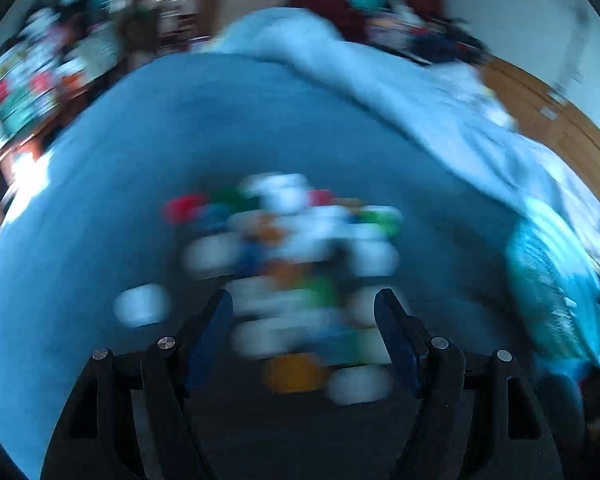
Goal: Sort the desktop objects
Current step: 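Move both grippers back to the cap pile, then grasp a white cap with the left gripper while the right gripper grasps a large white cap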
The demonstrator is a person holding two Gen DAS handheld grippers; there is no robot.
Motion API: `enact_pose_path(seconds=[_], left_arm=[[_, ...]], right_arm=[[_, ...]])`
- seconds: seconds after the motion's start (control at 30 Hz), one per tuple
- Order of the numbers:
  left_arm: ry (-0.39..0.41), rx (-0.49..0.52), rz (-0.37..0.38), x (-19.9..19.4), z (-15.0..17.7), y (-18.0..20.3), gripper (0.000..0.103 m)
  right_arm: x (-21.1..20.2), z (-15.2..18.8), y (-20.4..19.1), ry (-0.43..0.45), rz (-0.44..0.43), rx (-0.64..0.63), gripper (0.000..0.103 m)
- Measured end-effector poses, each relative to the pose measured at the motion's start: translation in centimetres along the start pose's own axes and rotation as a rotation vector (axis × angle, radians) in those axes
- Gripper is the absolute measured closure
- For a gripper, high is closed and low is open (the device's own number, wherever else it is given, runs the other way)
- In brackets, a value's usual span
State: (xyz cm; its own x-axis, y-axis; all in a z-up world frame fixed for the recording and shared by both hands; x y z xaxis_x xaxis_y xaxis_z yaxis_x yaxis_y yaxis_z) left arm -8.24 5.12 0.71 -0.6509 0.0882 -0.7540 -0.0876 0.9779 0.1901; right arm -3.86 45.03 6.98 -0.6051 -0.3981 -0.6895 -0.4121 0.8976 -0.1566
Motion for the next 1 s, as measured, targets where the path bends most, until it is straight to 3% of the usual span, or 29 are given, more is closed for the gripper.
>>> enact_pose_path(seconds=[0.1, 0.2, 0.53, 0.6, 0.63, 0.73, 1.0], left_arm=[[-0.003, -0.086, -0.068, 0.5, 0.9, -5.5, 0.035], [-0.014, -0.111, -0.079, 1.4, 1.4, -8.0, 0.035], [-0.061, -0.045, -0.067, 5.2, 1.7, -8.4, 0.035], [-0.060, -0.039, -0.079, 5.0, 1.9, -8.9, 0.052], [-0.057, -0.040, -0.073, 4.8, 1.9, -8.9, 0.078], [-0.036, -0.041, -0.029, 4.1, 2.3, -8.4, 0.076], [0.001, -0.094, 0.027, 3.7, 3.0, -8.7, 0.076]], right_arm=[[1.5, 0.6, -1.9, -0.032, -0.023, -0.026, 0.035], [2.8, 1.2, -4.2, -0.065, -0.042, -0.046, 0.032], [5.3, 1.8, -7.5, -0.154, -0.047, -0.093, 0.029], [5.5, 1.7, -7.9, -0.157, -0.044, -0.102, 0.031], [5.7, 1.6, -8.2, -0.156, -0.046, -0.103, 0.036], [6.3, 1.1, -9.0, -0.152, -0.067, -0.101, 0.048], [12.3, -0.3, -12.8, -0.216, -0.197, -0.097, 0.049]])
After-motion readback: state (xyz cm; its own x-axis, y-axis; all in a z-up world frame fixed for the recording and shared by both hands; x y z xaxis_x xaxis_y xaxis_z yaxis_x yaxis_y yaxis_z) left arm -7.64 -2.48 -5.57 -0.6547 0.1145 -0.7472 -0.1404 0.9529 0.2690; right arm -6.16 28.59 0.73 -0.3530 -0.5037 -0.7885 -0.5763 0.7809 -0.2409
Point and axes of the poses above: each gripper's, at about its wrist camera, not at the fingertips, and x roughly the way its jaws point, y to its right, z to its underside, the point moved 7 cm from there along x, roughly the way its jaws point
